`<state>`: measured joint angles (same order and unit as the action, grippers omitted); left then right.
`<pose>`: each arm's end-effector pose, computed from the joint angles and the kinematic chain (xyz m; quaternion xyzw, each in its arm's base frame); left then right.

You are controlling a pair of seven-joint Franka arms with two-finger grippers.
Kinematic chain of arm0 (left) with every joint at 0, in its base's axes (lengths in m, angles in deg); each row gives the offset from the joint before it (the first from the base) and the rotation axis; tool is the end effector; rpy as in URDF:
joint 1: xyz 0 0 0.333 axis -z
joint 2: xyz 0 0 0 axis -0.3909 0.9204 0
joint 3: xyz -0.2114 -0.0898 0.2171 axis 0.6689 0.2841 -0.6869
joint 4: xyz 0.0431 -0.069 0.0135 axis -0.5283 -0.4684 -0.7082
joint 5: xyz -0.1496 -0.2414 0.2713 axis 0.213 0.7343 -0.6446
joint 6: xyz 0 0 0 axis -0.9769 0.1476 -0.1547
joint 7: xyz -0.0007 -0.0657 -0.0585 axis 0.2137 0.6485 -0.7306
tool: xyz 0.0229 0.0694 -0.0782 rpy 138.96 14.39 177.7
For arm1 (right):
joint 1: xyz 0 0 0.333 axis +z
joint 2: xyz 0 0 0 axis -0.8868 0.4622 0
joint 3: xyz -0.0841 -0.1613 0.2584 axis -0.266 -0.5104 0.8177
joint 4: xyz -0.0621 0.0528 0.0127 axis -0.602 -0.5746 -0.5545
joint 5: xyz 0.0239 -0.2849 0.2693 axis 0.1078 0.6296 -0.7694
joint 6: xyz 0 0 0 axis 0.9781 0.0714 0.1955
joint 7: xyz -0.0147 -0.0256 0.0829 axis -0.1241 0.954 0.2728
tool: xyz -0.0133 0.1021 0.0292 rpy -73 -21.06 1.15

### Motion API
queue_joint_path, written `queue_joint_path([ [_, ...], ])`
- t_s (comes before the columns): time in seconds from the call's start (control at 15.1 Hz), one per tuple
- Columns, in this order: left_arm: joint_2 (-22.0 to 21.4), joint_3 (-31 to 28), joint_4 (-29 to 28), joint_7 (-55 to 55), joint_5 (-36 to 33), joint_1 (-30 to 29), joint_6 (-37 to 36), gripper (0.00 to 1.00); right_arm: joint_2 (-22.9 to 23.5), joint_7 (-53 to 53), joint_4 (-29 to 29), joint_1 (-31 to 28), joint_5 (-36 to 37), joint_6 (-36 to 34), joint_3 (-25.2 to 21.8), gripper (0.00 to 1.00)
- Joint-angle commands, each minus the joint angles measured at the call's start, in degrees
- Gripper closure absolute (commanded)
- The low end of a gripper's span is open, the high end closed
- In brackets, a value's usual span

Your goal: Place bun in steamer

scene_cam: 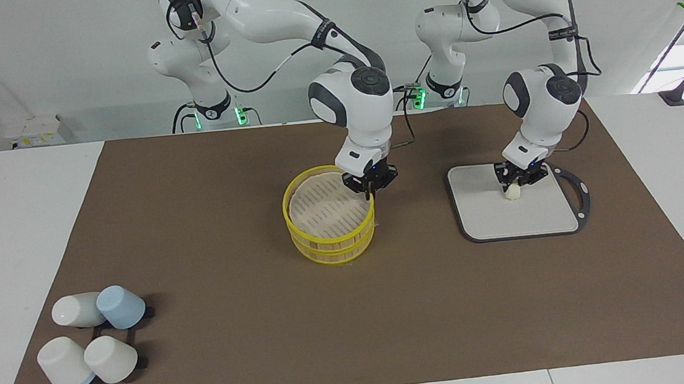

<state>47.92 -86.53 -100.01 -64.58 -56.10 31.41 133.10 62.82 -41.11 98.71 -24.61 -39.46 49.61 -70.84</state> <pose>0.4951 0.0097 0.3079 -0.9902 0.1391 -0.0111 0.0032 0.5279 0.4539 0.3869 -0.9992 -0.0316 -0.0243 0.0092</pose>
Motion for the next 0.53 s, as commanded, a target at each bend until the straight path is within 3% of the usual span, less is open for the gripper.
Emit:
queue_joint_path([
  [0.0, 0.4, -0.2, 3.8, -0.2, 0.0, 0.4, -5.2, 0.75, -1.2, -1.6, -2.8, -1.9, 0.4, -5.1, 0.2, 1.0],
  [0.2, 2.8, 0.0, 18.1, -9.4, 3.5, 3.9, -20.7, 0.75, -0.8, -16.2, -12.0, -7.3, 0.2, -19.9, -0.1, 1.0],
  [0.46, 11.2, 0.3, 41.4, -37.3, 3.9, 15.1, -34.7, 0.76, -5.7, -31.3, -11.5, -14.9, 1.2, -32.4, -0.3, 1.0],
])
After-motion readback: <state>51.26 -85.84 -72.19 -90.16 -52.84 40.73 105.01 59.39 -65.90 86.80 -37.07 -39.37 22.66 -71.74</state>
